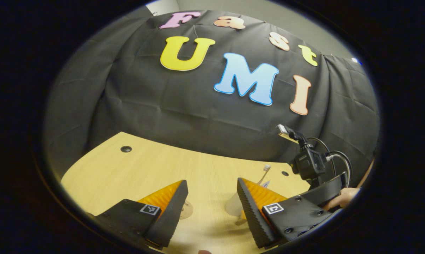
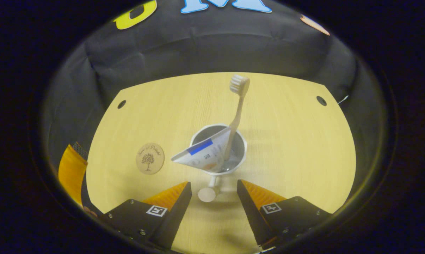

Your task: Put the toothbrush and toothpaste on the desktop into the cup, then pick up the cup and place it on the coaster on the desktop.

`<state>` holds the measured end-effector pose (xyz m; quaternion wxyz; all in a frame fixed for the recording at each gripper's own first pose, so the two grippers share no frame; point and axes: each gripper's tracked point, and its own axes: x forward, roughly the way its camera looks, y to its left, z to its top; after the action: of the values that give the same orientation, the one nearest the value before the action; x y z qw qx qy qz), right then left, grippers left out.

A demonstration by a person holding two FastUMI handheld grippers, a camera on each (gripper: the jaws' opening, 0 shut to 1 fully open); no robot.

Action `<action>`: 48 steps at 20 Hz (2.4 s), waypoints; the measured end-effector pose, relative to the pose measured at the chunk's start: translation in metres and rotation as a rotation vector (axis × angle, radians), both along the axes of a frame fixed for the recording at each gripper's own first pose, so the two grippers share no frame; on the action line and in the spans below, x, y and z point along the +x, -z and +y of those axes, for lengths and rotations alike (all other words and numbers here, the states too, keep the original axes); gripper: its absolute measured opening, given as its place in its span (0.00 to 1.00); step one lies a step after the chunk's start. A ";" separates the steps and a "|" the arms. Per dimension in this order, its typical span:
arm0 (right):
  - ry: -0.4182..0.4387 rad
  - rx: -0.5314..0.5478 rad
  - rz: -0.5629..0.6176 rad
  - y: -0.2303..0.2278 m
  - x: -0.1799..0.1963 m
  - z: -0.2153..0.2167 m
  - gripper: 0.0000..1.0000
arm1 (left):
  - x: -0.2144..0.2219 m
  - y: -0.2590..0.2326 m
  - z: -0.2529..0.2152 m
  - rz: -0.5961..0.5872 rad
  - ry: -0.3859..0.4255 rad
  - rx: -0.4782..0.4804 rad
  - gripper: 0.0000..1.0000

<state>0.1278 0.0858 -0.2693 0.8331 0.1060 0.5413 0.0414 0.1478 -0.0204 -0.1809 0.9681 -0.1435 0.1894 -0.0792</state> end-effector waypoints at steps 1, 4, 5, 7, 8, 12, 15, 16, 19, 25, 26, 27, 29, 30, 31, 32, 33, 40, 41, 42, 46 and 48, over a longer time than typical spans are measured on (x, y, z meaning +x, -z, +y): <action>0.005 0.006 0.016 0.003 0.001 0.002 0.82 | 0.000 0.002 0.000 0.004 0.000 0.000 0.91; 0.032 0.035 0.073 0.010 0.005 0.006 0.82 | 0.001 0.007 0.001 0.016 -0.001 -0.005 0.91; 0.037 0.046 0.092 0.012 0.005 0.007 0.82 | 0.002 0.007 0.001 0.019 -0.001 -0.009 0.91; 0.047 0.063 0.128 0.016 0.007 0.011 0.81 | 0.002 0.008 0.001 0.026 0.000 -0.017 0.91; 0.049 0.063 0.143 0.018 0.007 0.011 0.82 | 0.002 0.009 0.002 0.032 -0.004 -0.021 0.91; 0.032 0.037 0.177 0.023 0.009 0.008 0.82 | 0.002 0.012 0.006 0.049 -0.019 -0.055 0.91; 0.021 0.028 0.200 0.030 0.008 0.010 0.85 | 0.001 0.013 0.012 0.048 -0.033 -0.057 0.91; 0.019 0.021 0.207 0.032 0.008 0.009 0.84 | 0.001 0.014 0.013 0.048 -0.034 -0.055 0.91; 0.009 0.027 0.233 0.037 0.004 0.011 0.71 | -0.001 0.015 0.014 0.050 -0.037 -0.058 0.91; 0.004 0.018 0.248 0.042 0.004 0.009 0.35 | -0.006 0.016 0.020 0.054 -0.051 -0.061 0.91; -0.005 0.018 0.247 0.041 0.002 0.009 0.34 | -0.005 0.017 0.022 0.054 -0.054 -0.062 0.91; -0.004 0.003 0.240 0.040 0.003 0.006 0.33 | -0.006 0.017 0.025 0.055 -0.059 -0.062 0.91; -0.025 -0.003 0.231 0.040 0.003 0.005 0.30 | -0.008 0.019 0.029 0.060 -0.067 -0.061 0.91; -0.036 -0.005 0.226 0.040 0.003 0.005 0.30 | -0.008 0.019 0.030 0.060 -0.068 -0.064 0.91; -0.037 -0.014 0.216 0.042 0.005 0.003 0.29 | -0.009 0.018 0.031 0.060 -0.069 -0.066 0.91; -0.045 -0.018 0.211 0.040 0.004 0.002 0.27 | -0.010 0.018 0.031 0.060 -0.071 -0.066 0.91; -0.048 -0.023 0.205 0.039 0.004 0.001 0.27 | -0.010 0.019 0.031 0.059 -0.072 -0.066 0.91; -0.091 -0.080 0.155 0.036 0.006 -0.002 0.26 | -0.013 0.019 0.038 0.059 -0.078 -0.066 0.91; -0.098 -0.085 0.147 0.035 0.007 -0.002 0.27 | -0.014 0.018 0.039 0.061 -0.079 -0.065 0.91; -0.108 -0.093 0.136 0.034 0.008 -0.002 0.26 | -0.015 0.018 0.041 0.061 -0.081 -0.064 0.91; -0.134 -0.097 0.112 0.021 0.014 0.010 0.26 | -0.020 0.015 0.054 0.057 -0.098 -0.061 0.91; -0.157 -0.094 0.099 0.015 0.017 0.023 0.26 | -0.024 0.015 0.062 0.059 -0.113 -0.064 0.91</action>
<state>0.1447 0.1093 -0.2844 0.8035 0.0260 0.5898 0.0758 0.1236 0.0416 -0.1957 0.9599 -0.1872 0.2069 -0.0260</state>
